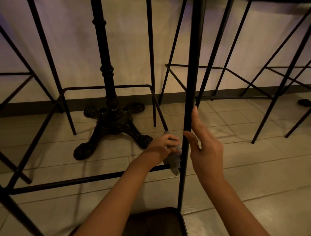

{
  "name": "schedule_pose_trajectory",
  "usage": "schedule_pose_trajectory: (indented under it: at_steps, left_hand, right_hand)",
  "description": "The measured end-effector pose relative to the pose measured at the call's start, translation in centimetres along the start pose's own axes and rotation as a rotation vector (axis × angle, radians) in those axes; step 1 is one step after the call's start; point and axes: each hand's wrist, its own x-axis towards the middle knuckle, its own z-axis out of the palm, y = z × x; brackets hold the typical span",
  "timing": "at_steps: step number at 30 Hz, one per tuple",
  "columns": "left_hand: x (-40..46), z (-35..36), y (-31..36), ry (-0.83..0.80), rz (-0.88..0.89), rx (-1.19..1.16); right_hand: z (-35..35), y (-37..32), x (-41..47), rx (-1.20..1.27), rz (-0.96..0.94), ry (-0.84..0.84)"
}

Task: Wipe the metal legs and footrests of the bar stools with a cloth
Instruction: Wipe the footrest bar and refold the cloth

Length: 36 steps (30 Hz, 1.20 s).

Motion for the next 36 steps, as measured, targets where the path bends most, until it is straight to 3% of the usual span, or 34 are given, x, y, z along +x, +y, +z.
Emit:
schedule_pose_trajectory:
  at_steps: [10, 14, 19, 25, 28, 29, 30, 31, 32, 33, 34, 36]
  left_hand:
    - [-0.9, 0.3, 0.9, -0.106, -0.077, -0.147]
    - [-1.5, 0.1, 0.7, -0.062, -0.058, -0.149]
    - [-3.0, 0.2, -1.3, -0.095, 0.040, 0.183]
    - [-4.0, 2.2, 0.1, 0.120, -0.132, -0.242]
    - [-4.7, 2.2, -0.4, 0.185, 0.048, -0.001]
    - [-4.6, 2.6, 0.4, 0.194, 0.072, -0.019]
    - [-4.8, 2.4, 0.7, 0.127, 0.077, 0.099]
    - [-4.8, 2.3, -0.2, 0.124, 0.216, 0.384]
    - [-4.9, 2.2, -0.9, 0.148, 0.291, 0.401]
    - [-5.1, 2.3, -1.4, 0.199, 0.328, 0.289]
    - [-5.3, 2.5, -0.9, 0.215, 0.216, 0.155]
    - [-5.6, 2.1, -1.2, 0.182, 0.181, 0.012]
  right_hand:
    - [0.1, -0.3, -0.1, 0.068, 0.024, 0.013]
    - [0.0, -0.4, 0.0, 0.071, 0.036, 0.016]
    - [0.1, -0.4, -0.3, 0.088, 0.039, 0.006]
    - [0.2, -0.6, -0.4, 0.112, 0.031, 0.010]
    - [0.2, -0.6, -0.4, 0.108, 0.035, 0.019]
    - [0.2, -0.6, -0.4, 0.106, 0.039, 0.024]
    - [0.3, -0.6, -0.4, 0.107, 0.045, 0.028]
    - [0.3, -0.6, -0.4, 0.111, 0.052, 0.032]
    - [0.3, -0.6, -0.3, 0.116, 0.058, 0.034]
    - [0.3, -0.6, -0.3, 0.120, 0.061, 0.035]
    - [0.2, -0.6, -0.3, 0.123, 0.063, 0.033]
    - [0.1, -0.6, -0.2, 0.128, 0.073, 0.022]
